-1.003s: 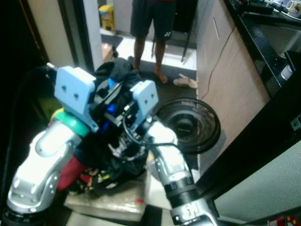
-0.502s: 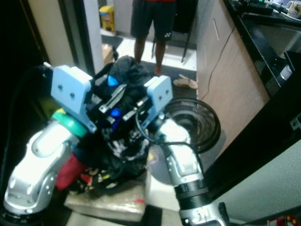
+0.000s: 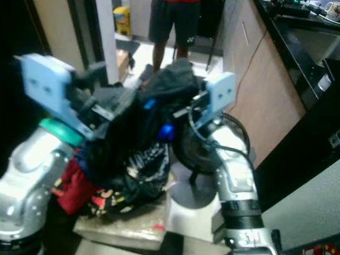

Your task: Clothes washing

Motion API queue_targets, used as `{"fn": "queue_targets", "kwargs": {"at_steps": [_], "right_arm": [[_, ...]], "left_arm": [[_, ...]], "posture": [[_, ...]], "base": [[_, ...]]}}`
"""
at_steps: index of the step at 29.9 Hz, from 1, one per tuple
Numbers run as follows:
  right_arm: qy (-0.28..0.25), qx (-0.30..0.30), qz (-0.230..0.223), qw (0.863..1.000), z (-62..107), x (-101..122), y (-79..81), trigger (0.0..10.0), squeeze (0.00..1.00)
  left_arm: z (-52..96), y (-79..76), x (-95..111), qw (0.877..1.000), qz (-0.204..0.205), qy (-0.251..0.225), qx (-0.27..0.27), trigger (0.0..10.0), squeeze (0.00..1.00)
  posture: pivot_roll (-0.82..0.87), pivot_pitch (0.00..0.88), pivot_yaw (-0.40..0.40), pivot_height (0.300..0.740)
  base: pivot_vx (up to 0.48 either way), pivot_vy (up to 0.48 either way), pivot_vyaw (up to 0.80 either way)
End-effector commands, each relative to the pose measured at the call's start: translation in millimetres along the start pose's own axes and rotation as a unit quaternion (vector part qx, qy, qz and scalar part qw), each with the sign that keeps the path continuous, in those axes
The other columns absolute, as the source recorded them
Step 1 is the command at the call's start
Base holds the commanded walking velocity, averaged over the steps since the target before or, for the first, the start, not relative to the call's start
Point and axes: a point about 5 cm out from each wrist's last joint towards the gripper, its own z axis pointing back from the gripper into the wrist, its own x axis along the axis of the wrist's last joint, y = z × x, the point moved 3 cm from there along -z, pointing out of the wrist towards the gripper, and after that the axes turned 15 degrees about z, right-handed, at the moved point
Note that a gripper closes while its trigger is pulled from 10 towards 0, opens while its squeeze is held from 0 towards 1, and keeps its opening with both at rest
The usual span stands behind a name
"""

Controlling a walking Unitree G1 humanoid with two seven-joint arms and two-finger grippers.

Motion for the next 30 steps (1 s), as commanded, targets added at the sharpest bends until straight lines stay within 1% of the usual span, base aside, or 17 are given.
{"fn": "queue_targets", "kwargs": {"at_steps": [1,5,7,10,11,12,13,14,15,16,17,19,20,23,25,27,30], "right_arm": [[0.001,-0.011,0.009,1.000,3.2,2,-5.1,10.0,0.00],[0.008,-0.063,0.000,0.998,9.3,0,-11.4,10.0,0.00],[-0.003,-0.094,-0.008,0.996,5.8,6,-13.8,10.0,0.00],[-0.014,-0.104,-0.003,0.994,1.4,12,-14.1,10.0,0.00],[-0.031,-0.112,0.009,0.993,-3.9,22,-14.4,10.0,0.00],[-0.062,-0.124,0.041,0.990,-11.6,39,-14.8,10.0,0.00],[-0.062,-0.124,0.041,0.990,-11.6,39,-14.8,10.0,0.00],[-0.075,-0.125,0.063,0.987,-13.6,46,-14.7,10.0,0.00],[-0.075,-0.125,0.063,0.987,-13.6,46,-14.7,10.0,0.00],[-0.084,-0.127,0.084,0.985,-14.5,52,-14.8,10.0,0.00],[-0.093,-0.129,0.098,0.982,-14.8,58,-15.9,10.0,0.00],[-0.096,-0.131,0.127,0.979,-13.1,63,-18.0,10.0,0.00],[-0.096,-0.131,0.127,0.979,-13.1,63,-18.0,10.0,0.00],[-0.075,-0.117,0.149,0.979,-6.7,53,-15.2,10.0,0.00],[-0.069,-0.114,0.148,0.980,-5.1,49,-14.0,10.0,0.00],[-0.055,-0.108,0.145,0.982,-2.3,40,-10.2,10.0,0.00],[0.000,-0.091,0.131,0.987,9.1,2,6.8,10.0,0.00]], "left_arm": [[0.5,-2.4,4,1.000,0.010,-0.005,-0.003,10.0,0.00],[-5.0,4.0,13,0.999,0.025,-0.030,0.018,10.0,0.00],[-11.3,8.9,21,0.998,0.028,-0.048,0.031,10.0,0.00],[-16.0,13.3,30,0.997,0.019,-0.062,0.037,10.0,0.00],[-21.5,18.0,41,0.996,-0.011,-0.079,0.042,10.0,0.00],[-28.7,23.8,57,0.989,-0.095,-0.101,0.046,10.0,0.00],[-28.7,23.8,57,0.989,-0.095,-0.101,0.046,10.0,0.00],[-30.3,24.6,59,0.986,-0.124,-0.102,0.045,10.0,0.00],[-30.3,24.6,59,0.986,-0.124,-0.102,0.045,10.0,0.00],[-30.6,25.0,58,0.983,-0.149,-0.099,0.044,10.0,0.00],[-29.4,25.1,51,0.981,-0.170,-0.086,0.041,10.0,0.00],[-23.5,26.7,31,0.982,-0.175,-0.055,0.045,10.0,0.00],[-23.5,26.7,31,0.982,-0.175,-0.055,0.045,10.0,0.00],[-13.9,26.9,2,0.987,-0.148,-0.017,0.054,10.0,0.00],[-11.9,26.9,-3,0.988,-0.143,-0.011,0.057,10.0,0.00],[-9.0,28.6,-12,0.989,-0.135,-0.003,0.064,10.0,0.00],[0.2,35.7,-43,0.988,-0.132,0.026,0.081,10.0,0.00]], "posture": [[0.12,0.091,-0.015,0.740],[0.11,0.077,-0.004,0.740],[0.10,0.070,0.002,0.740],[0.10,0.067,0.004,0.740],[0.11,0.063,0.001,0.740],[0.11,0.060,0.000,0.740],[0.11,0.060,0.000,0.740],[0.11,0.060,0.000,0.740],[0.11,0.060,0.000,0.740],[0.11,0.060,0.000,0.740],[0.11,0.060,0.000,0.740],[0.09,0.047,0.001,0.740],[0.09,0.047,0.001,0.740],[0.09,0.046,0.003,0.740],[0.09,0.046,0.003,0.740],[0.06,0.037,-0.003,0.740],[0.05,0.030,-0.015,0.740]], "base": [[0.000,0.000,0.00],[0.000,0.000,0.00],[0.000,0.000,0.00],[0.000,0.000,0.00],[0.000,0.000,0.00],[0.000,0.000,0.00],[0.000,0.000,0.00],[0.000,0.000,0.00],[0.000,0.000,0.00],[0.000,0.000,0.00],[0.000,0.000,0.00],[0.000,0.000,0.00],[0.000,0.000,0.00],[0.000,0.000,0.00],[0.000,0.000,0.00],[0.000,0.000,0.00],[0.000,0.000,0.00]]}}
